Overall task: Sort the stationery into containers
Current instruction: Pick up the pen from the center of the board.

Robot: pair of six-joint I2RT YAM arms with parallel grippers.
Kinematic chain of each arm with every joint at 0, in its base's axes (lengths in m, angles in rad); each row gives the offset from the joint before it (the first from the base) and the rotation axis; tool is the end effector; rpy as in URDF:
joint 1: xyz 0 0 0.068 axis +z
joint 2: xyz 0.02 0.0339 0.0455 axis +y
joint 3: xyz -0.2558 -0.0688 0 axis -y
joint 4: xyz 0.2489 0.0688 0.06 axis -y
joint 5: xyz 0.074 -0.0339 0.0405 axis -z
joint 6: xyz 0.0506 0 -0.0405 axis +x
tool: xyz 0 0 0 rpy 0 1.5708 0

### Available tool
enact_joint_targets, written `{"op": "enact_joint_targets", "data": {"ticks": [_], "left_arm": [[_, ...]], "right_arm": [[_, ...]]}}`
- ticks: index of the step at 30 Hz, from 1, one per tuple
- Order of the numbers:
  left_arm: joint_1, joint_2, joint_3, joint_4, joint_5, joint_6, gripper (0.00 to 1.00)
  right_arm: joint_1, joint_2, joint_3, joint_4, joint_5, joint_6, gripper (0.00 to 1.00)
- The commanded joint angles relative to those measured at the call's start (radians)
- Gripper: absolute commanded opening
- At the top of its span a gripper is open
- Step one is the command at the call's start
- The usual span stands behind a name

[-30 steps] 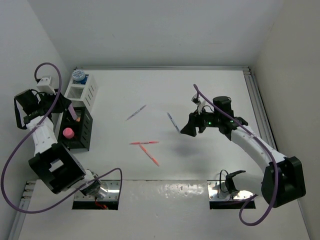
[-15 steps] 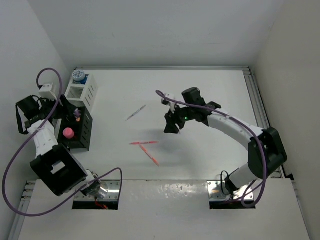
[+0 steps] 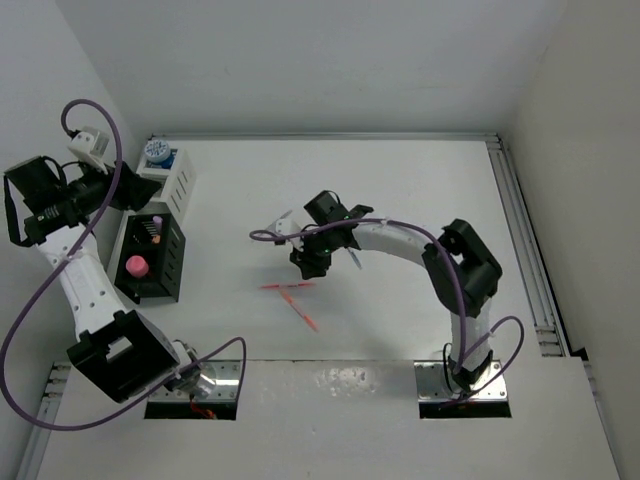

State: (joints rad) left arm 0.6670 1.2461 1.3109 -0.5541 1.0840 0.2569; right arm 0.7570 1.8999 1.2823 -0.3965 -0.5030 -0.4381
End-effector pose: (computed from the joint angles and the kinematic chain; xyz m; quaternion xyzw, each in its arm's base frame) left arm 0.2391 0.1313 0.3860 0.1104 0.7731 -0.1993 0.5919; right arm 0.2761 0.2944 0.1599 -0.5805 0.7314 0.2785 0.2248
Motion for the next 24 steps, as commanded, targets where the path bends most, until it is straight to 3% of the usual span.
{"op": "enact_joint_targets", "data": {"ticks": [1,11,24], "left_arm": [[-0.018,-0.027,-0.027,-0.072,0.037,0.061,0.66],[-0.029,-0.028,-0.053,-0.076,-0.013,0.082,0.66],[-0.03,-0.037,-0.09,-0.083,-0.012,0.11,0.66]], "right_arm": [[0.024,0.057,0.109,-0.022,0.041,-0.094,0.38],[0.051,0.183,0.176,-0.056,0.089,-0.136,0.35],[0.067,0.2,0.173,-0.065,0.05,-0.096,0.34]]}}
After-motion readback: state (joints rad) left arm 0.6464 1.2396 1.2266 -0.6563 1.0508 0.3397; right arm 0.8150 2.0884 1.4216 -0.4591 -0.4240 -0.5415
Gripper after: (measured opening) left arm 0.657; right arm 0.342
